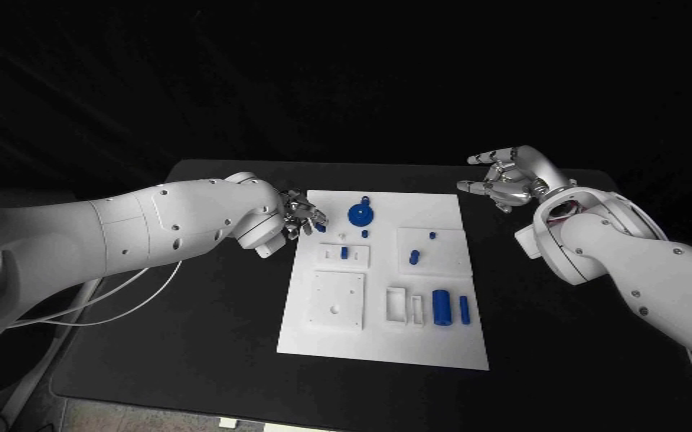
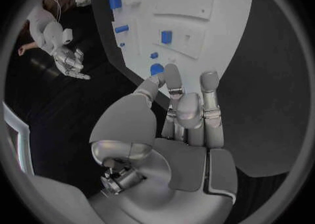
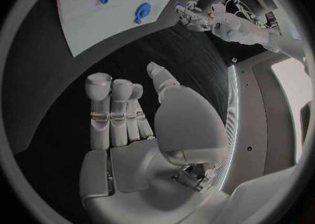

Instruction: Assemble the parts on the task board

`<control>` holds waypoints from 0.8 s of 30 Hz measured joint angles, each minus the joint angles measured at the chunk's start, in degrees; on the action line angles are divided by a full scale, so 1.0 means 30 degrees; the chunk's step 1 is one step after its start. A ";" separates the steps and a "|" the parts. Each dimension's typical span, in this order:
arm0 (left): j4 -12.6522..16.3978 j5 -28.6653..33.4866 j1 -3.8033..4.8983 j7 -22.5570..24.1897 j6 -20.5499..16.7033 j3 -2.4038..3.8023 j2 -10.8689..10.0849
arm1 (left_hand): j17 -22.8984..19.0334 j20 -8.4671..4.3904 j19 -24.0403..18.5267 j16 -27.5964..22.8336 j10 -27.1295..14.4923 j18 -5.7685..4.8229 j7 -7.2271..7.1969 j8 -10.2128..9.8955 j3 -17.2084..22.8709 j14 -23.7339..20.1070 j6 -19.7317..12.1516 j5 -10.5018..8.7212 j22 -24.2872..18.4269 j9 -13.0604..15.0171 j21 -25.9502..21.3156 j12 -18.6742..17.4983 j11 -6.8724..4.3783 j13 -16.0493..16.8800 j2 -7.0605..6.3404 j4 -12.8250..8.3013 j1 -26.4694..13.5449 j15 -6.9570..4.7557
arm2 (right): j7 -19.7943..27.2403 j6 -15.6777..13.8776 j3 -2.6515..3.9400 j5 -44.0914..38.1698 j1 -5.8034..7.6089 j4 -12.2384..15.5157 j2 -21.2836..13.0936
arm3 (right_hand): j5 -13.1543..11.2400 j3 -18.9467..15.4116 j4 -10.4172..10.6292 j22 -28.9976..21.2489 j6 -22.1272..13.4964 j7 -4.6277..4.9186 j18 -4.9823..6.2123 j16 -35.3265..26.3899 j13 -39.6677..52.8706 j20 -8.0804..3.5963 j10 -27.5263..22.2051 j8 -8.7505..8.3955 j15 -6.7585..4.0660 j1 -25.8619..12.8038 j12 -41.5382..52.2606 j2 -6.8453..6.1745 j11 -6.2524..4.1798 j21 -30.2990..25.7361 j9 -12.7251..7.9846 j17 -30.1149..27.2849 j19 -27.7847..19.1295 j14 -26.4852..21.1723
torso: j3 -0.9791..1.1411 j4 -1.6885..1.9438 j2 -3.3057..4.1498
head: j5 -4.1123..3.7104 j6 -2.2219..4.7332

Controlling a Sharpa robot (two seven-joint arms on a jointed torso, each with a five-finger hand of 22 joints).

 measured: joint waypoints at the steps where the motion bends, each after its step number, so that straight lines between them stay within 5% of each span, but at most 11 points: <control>1: 0.0046 -0.0091 -0.0085 0.0017 -0.0167 -0.0003 0.0021 | 0.0001 0.0026 0.0026 -0.0001 0.0000 0.0000 0.0000 -0.0001 0.0001 0.0000 -0.0001 0.0030 -0.0001 0.0003 0.0000 0.0000 0.0000 0.0000 0.0000 -0.0001 0.0000 0.0000 | 0.0000 0.0002 0.0000 0.0008 -0.0007 -0.0007 0.0005 | 0.0000 0.0000 0.0000 0.0000 0.0000 0.0000 0.0000 0.0000 0.0000 0.0000 -0.0006 0.0000 0.0000 0.0001 0.0000 0.0000 -0.0007 0.0000 0.0000 0.0000 0.0000 0.0000 | 0.0002 0.0002 0.0000 | -0.0004 -0.0009; 7: 0.0271 -0.0653 -0.0573 0.0100 -0.0897 -0.0019 0.0262 | 0.0000 0.0026 0.0026 -0.0001 0.0000 -0.0002 0.0000 -0.0080 0.0002 0.0000 -0.0001 0.0047 -0.0002 0.0295 0.0000 0.0000 0.0000 0.0001 0.0001 -0.0004 0.0001 0.0000 | 0.0000 0.0019 -0.0002 0.0054 -0.0049 -0.0028 0.0027 | 0.0074 0.0000 0.0000 -0.0001 -0.0002 -0.0001 -0.0001 0.0000 -0.0001 0.0000 -0.0017 0.0000 0.0000 -0.0078 0.0000 0.0079 -0.0016 0.0000 0.0000 -0.0001 0.0000 -0.0001 | 0.0018 -0.0013 0.0009 | -0.0049 -0.0079; 24: 0.0447 -0.2225 -0.1225 0.0076 -0.1375 -0.0018 0.0530 | -0.0022 0.0025 0.0024 -0.0001 0.0000 -0.0019 0.0071 -0.0054 0.0052 -0.0002 0.0071 0.0045 -0.0006 0.0316 0.0002 0.0090 0.0000 -0.0039 0.0006 0.0053 0.0009 0.0004 | -0.0005 0.0057 -0.0002 0.0127 -0.0080 -0.0046 0.0017 | 0.0074 0.0000 0.0000 -0.0002 -0.0033 -0.0032 -0.0001 0.0000 -0.0002 0.0000 -0.0015 0.0000 0.0001 -0.0077 0.0000 0.0077 -0.0015 0.0000 0.0000 -0.0002 0.0000 0.0000 | 0.0013 0.0026 0.0055 | -0.0146 -0.0309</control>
